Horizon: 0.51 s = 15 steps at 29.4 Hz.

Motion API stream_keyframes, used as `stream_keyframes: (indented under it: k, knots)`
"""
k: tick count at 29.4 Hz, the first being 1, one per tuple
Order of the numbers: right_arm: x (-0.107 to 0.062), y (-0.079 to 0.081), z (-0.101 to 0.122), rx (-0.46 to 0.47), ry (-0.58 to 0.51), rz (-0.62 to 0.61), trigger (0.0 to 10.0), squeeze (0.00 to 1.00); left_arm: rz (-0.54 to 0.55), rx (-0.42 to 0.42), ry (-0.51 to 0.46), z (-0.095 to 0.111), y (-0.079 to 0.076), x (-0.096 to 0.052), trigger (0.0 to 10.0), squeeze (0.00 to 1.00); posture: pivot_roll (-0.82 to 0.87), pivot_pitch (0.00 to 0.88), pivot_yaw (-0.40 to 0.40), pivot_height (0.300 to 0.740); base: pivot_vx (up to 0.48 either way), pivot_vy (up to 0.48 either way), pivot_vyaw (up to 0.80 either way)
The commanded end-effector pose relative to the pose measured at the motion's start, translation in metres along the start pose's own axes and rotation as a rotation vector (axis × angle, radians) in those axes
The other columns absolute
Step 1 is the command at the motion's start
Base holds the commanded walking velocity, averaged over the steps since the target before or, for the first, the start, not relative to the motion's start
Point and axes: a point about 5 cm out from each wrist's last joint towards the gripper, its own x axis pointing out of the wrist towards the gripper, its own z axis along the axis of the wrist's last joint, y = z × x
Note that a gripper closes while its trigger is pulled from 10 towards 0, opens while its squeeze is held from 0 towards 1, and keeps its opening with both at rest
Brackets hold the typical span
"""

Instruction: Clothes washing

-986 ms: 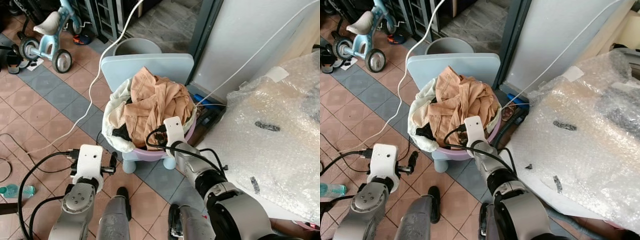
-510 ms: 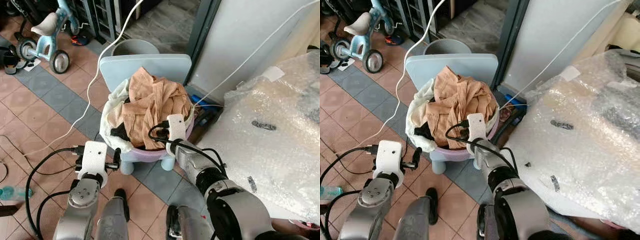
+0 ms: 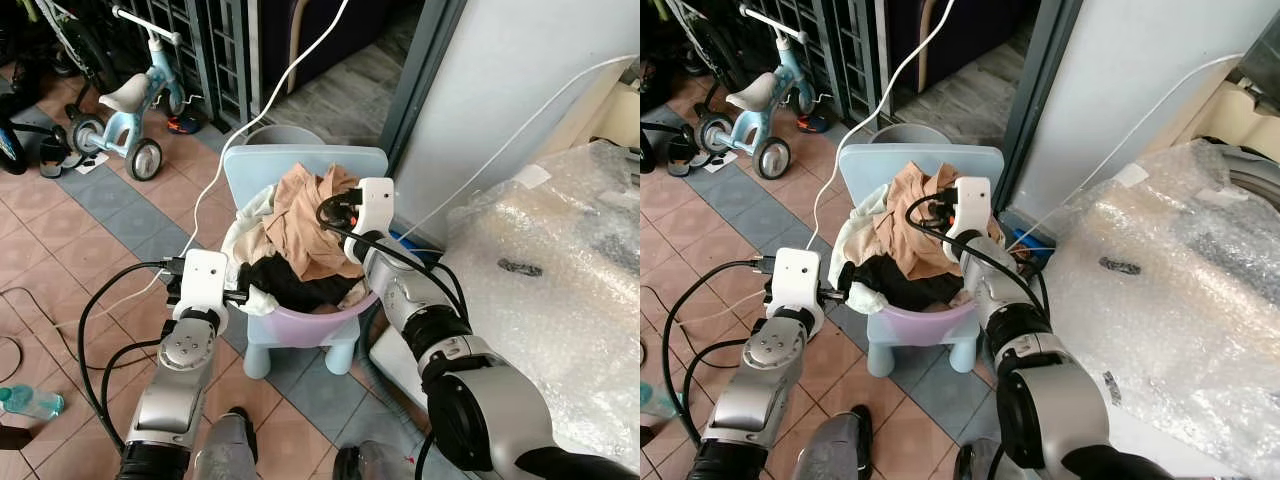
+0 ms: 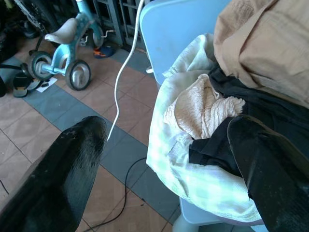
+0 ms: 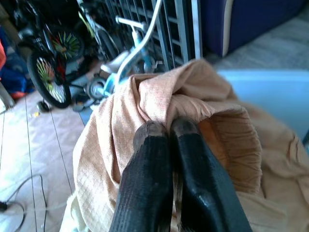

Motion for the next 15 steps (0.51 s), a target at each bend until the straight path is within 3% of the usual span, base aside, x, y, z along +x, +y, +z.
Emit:
stream_keyframes:
  k: [1, 3, 6, 9, 10, 15]
  knots:
    - [-0.006, -0.005, 0.023, -0.012, -0.126, 0.003, 0.0, 0.0, 0.018, -0.025, -0.009, 0.0, -0.002, 0.003, 10.0, 0.0, 0.08, 0.0, -0.063, 0.74, 0.0, 0.0, 0.0]
    - [-0.019, -0.013, 0.049, -0.115, -0.262, -0.019, 0.0, 0.0, 0.051, -0.028, -0.035, 0.003, -0.003, 0.006, 10.0, 0.0, 0.06, 0.0, -0.054, 0.74, 0.0, 0.0, 0.0]
    - [-0.034, -0.025, 0.069, -0.195, -0.361, -0.077, 0.0, 0.0, 0.043, -0.01, -0.062, 0.007, -0.008, 0.008, 10.0, 0.0, 0.04, 0.0, -0.038, 0.74, 0.0, 0.0, 0.0]
    - [-0.044, -0.032, 0.079, -0.221, -0.41, -0.121, 0.0, 0.0, 0.031, -0.017, -0.081, 0.01, -0.011, 0.009, 10.0, 0.0, 0.04, 0.0, -0.035, 0.74, 0.0, 0.0, 0.0]
    - [-0.053, -0.042, 0.093, -0.259, -0.463, -0.18, 0.0, 0.0, 0.007, -0.019, -0.101, 0.014, -0.014, 0.011, 10.0, 0.0, 0.02, 0.0, -0.024, 0.74, 0.0, 0.0, 0.0]
    - [-0.063, -0.055, 0.116, -0.287, -0.522, -0.276, 0.0, 0.0, -0.016, -0.043, -0.139, 0.021, -0.019, 0.016, 10.0, 0.0, 0.01, 0.0, -0.009, 0.74, 0.0, 0.0, 0.0]
